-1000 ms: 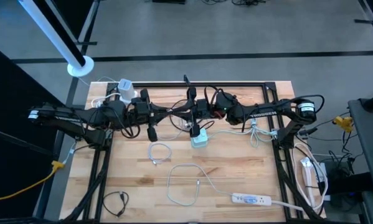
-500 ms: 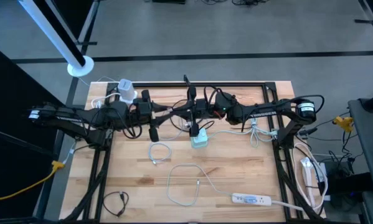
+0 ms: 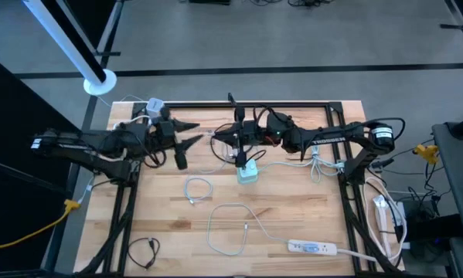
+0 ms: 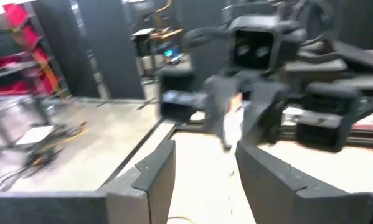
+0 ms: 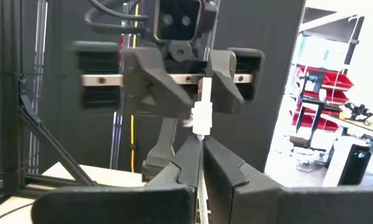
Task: Insert USB
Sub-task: Insert the light blue charger cable into the top white outlet extension
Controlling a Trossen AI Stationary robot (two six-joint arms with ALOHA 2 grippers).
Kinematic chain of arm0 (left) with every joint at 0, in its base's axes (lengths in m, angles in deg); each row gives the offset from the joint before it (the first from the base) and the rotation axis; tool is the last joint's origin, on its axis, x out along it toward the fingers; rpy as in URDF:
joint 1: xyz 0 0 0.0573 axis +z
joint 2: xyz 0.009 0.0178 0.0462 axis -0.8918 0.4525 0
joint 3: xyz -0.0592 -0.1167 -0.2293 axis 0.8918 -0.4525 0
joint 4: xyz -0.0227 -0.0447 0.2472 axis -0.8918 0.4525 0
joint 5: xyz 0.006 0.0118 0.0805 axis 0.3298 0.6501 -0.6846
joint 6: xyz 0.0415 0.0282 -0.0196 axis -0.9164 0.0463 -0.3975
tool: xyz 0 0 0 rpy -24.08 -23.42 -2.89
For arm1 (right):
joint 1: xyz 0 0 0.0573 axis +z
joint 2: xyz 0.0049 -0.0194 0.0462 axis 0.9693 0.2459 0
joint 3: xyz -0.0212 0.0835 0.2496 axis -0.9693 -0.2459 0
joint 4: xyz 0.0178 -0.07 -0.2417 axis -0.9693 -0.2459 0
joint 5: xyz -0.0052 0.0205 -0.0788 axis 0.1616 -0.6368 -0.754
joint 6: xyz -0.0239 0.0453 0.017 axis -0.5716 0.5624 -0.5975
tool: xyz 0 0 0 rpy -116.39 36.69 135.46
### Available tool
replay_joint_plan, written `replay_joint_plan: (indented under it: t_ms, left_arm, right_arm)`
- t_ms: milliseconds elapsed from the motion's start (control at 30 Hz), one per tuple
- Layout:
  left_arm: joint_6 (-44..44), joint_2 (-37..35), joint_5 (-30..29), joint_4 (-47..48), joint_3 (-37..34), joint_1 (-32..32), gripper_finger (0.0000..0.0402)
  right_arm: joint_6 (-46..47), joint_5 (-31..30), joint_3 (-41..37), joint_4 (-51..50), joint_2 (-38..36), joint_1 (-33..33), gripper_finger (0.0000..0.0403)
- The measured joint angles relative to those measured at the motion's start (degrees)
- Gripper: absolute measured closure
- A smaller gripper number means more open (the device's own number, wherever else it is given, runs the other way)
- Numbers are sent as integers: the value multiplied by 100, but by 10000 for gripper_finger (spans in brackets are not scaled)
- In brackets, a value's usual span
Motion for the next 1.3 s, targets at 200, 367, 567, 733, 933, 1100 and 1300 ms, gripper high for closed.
replay_joint_plan:
  t_ms: [200, 367, 567, 733, 933, 1100, 1300]
  left_arm:
    - [593, -318, -688, 1112, 41, 113, 256]
    - [1430, 54, -436, 3176, 716, 1099, 273]
    - [152, 978, 356, 5343, 1693, 2427, 290]
    - [-2338, 1818, 99, 6199, 2192, 2700, 296]
    - [-3882, 2697, -590, 6172, 2343, 3005, 300]
    - [-5130, 3429, -1156, 6134, 2465, 3267, 304]
    - [-5431, 4340, -1303, 7538, 3087, 3908, 337]
  right_arm:
    - [-205, -279, 0, -399, -126, -48, 403]
    - [-355, -542, 0, -1395, -344, -48, 403]
    - [-306, -545, 0, -2696, -563, -48, 403]
    - [-225, -545, 0, -3687, -747, -46, 403]
    - [-118, -540, 0, -4142, -836, -10, 403]
    - [-57, -535, 0, -4500, -901, 23, 403]
    - [-34, -492, -2, -4824, -928, 70, 403]
